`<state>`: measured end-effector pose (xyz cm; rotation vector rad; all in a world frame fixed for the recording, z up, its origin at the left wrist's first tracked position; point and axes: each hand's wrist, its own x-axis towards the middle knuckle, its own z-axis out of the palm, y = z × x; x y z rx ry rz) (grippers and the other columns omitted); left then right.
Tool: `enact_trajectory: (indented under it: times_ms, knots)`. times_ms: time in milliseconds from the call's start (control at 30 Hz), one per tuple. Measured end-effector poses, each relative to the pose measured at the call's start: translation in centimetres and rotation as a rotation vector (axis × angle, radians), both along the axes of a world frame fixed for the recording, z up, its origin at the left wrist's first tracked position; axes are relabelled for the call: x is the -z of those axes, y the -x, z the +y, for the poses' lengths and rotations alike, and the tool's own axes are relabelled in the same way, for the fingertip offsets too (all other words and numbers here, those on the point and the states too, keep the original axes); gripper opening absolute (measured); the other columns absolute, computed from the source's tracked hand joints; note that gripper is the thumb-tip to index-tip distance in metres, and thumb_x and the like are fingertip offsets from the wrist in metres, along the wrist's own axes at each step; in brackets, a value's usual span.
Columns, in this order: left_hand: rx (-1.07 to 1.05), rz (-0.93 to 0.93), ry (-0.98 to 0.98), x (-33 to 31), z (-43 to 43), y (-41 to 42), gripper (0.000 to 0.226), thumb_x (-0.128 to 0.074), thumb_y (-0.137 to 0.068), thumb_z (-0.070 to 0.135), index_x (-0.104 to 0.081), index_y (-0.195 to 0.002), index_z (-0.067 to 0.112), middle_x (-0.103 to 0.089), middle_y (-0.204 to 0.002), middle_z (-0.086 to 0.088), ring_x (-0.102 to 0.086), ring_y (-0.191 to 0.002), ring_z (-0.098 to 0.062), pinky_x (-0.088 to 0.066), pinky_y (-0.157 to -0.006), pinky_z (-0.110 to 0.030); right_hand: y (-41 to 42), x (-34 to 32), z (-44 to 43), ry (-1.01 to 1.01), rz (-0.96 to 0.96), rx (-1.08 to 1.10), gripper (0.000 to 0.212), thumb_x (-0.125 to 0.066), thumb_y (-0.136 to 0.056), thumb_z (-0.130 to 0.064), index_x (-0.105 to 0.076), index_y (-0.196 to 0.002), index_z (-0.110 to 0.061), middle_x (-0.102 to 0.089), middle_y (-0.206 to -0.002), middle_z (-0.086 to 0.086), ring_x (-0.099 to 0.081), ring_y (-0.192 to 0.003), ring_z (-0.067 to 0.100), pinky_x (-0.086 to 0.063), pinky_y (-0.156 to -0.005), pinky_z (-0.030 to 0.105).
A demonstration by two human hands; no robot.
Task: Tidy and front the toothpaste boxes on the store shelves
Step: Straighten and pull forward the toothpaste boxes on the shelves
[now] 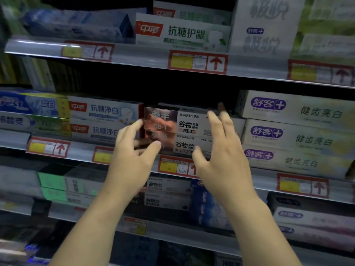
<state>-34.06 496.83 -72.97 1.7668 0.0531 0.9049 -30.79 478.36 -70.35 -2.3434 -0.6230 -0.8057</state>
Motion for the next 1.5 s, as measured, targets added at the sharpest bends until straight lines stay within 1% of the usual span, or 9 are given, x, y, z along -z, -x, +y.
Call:
enact_trajectory:
  times_ms: [300,433,567,733,867,967,1133,1333,1500]
  knots:
    - [-0.077,-0.036,-0.048,0.1,0.4,0.1,0.070,-0.072,-0.091,0.035,-0.036,-0.151,0.040,-0.041,-0.138,0.017,-0.052,-0.118,0.006,-0.044,-0.098,-0.017,-0.7,0.7,0.0,-0.055,-0.265,-0.019,0.061,-0.067,-0.094,-0.014,-0.044,-0.151,-0.016,-0.033,-0.146,0.000,-0.044,-0.118,0.013,-0.046,-0.089,0.020]
    - [-0.045,-0.039,-0.019,0.0,0.6,0.3,0.057,-0.082,-0.081,0.032,-0.049,-0.125,0.045,-0.048,-0.125,0.010,-0.051,-0.098,0.021,-0.043,-0.083,-0.003,-1.0,1.4,0.1,-0.134,-0.370,-0.088,0.045,-0.071,-0.091,-0.005,-0.061,-0.134,-0.013,-0.041,-0.130,0.004,-0.047,-0.101,0.010,-0.049,-0.081,0.017]
    - [0.125,-0.070,0.117,0.3,1.2,0.6,0.058,-0.085,-0.069,0.038,-0.056,-0.119,0.036,-0.071,-0.113,0.009,-0.068,-0.104,-0.007,-0.053,-0.100,-0.041,-0.9,1.7,0.0,-0.251,-0.287,-0.186,0.041,-0.072,-0.092,-0.008,-0.062,-0.131,-0.017,-0.040,-0.137,0.003,-0.051,-0.107,0.010,-0.038,-0.095,0.004]
    - [0.193,-0.168,0.294,0.5,1.8,0.7,0.063,-0.084,-0.070,0.033,-0.056,-0.125,0.024,-0.072,-0.118,-0.002,-0.067,-0.116,-0.024,-0.049,-0.104,-0.055,-1.6,1.3,-2.0,-0.273,-0.087,-0.334,0.049,-0.069,-0.094,-0.017,-0.058,-0.140,-0.030,-0.040,-0.152,-0.017,-0.038,-0.137,-0.008,-0.033,-0.110,0.010]
    - [0.251,-0.184,0.356,0.2,2.7,1.3,0.067,-0.080,-0.071,0.024,-0.052,-0.130,0.011,-0.072,-0.118,-0.007,-0.069,-0.114,-0.028,-0.053,-0.099,-0.054,-2.0,1.1,-3.5,-0.424,-0.046,-0.361,0.046,-0.071,-0.093,-0.013,-0.062,-0.135,-0.030,-0.048,-0.145,-0.020,-0.063,-0.118,0.015,-0.052,-0.102,0.041]
    - [0.300,-0.178,0.402,0.1,3.1,1.4,0.063,-0.076,-0.075,0.017,-0.051,-0.132,0.008,-0.071,-0.122,-0.011,-0.068,-0.115,-0.030,-0.057,-0.092,-0.052,-1.6,1.1,-3.3,-0.527,-0.062,-0.304,0.047,-0.072,-0.093,-0.017,-0.057,-0.136,-0.029,-0.050,-0.135,-0.015,-0.067,-0.103,0.015,-0.056,-0.093,0.039]
    - [0.366,-0.136,0.447,0.3,3.5,1.9,0.053,-0.068,-0.080,0.009,-0.052,-0.131,0.008,-0.071,-0.121,-0.012,-0.069,-0.114,-0.032,-0.061,-0.085,-0.043,-1.2,1.3,-3.0,-0.639,0.079,-0.254,0.049,-0.071,-0.094,-0.035,-0.055,-0.140,-0.029,-0.064,-0.125,-0.012,-0.064,-0.112,0.011,-0.056,-0.095,0.040]
    - [0.389,-0.120,0.429,0.3,3.6,3.1,0.057,-0.067,-0.082,0.012,-0.046,-0.135,0.006,-0.074,-0.115,-0.008,-0.071,-0.108,-0.027,-0.062,-0.077,-0.037,0.8,1.7,-2.6,-0.711,0.081,-0.200,0.044,-0.072,-0.093,-0.028,-0.061,-0.136,-0.026,-0.058,-0.108,-0.011,-0.051,-0.071,0.002,-0.051,-0.072,0.017]
    - [0.251,-0.097,0.344,1.2,3.4,5.2,0.051,-0.079,-0.069,0.029,-0.051,-0.110,0.017,-0.076,-0.105,-0.007,-0.073,-0.101,-0.027,-0.063,-0.077,-0.043,2.9,3.5,-2.5,-0.737,0.136,-0.195,0.044,-0.074,-0.092,-0.031,-0.062,-0.134,-0.029,-0.062,-0.116,-0.016,-0.061,-0.104,0.002,-0.053,-0.093,0.024]
